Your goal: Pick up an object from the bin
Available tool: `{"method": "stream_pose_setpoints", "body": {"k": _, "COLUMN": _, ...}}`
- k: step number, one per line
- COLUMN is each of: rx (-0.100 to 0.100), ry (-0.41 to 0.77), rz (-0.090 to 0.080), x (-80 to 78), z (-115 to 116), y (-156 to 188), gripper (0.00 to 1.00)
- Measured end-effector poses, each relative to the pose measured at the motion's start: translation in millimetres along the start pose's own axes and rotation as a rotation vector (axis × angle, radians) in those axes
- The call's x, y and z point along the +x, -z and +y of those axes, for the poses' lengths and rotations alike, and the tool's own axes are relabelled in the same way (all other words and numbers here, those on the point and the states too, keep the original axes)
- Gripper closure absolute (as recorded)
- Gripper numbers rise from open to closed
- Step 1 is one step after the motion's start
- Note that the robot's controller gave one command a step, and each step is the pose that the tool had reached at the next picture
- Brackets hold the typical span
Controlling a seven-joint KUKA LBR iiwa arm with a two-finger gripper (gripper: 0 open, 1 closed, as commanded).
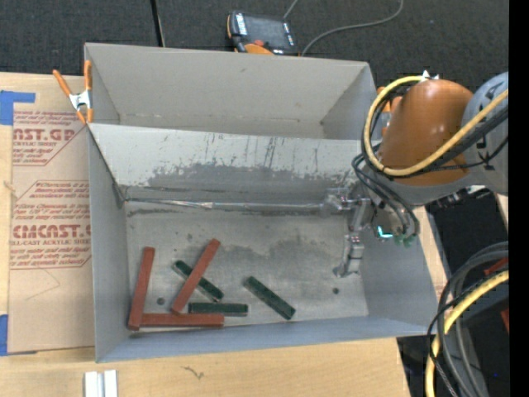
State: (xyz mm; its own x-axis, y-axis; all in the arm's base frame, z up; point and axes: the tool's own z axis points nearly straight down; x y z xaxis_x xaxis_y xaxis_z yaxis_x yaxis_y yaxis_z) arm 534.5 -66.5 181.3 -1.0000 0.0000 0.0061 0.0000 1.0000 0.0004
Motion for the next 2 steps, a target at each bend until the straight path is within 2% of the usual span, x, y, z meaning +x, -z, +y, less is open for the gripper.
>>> {"method": "stream_pose_setpoints", "body": {"k": 1, "rx": -0.002, "ry": 0.062, "rz": 0.003, "x": 47.0, "z": 57.0, "y": -99.5, "gripper": 0.0}}
{"method": "stream_pose_setpoints", "body": {"k": 2, "rx": -0.002, "ry": -0.451, "rz": -0.004, "x": 45.6, "z": 107.1, "y": -112.4, "gripper": 0.0}}
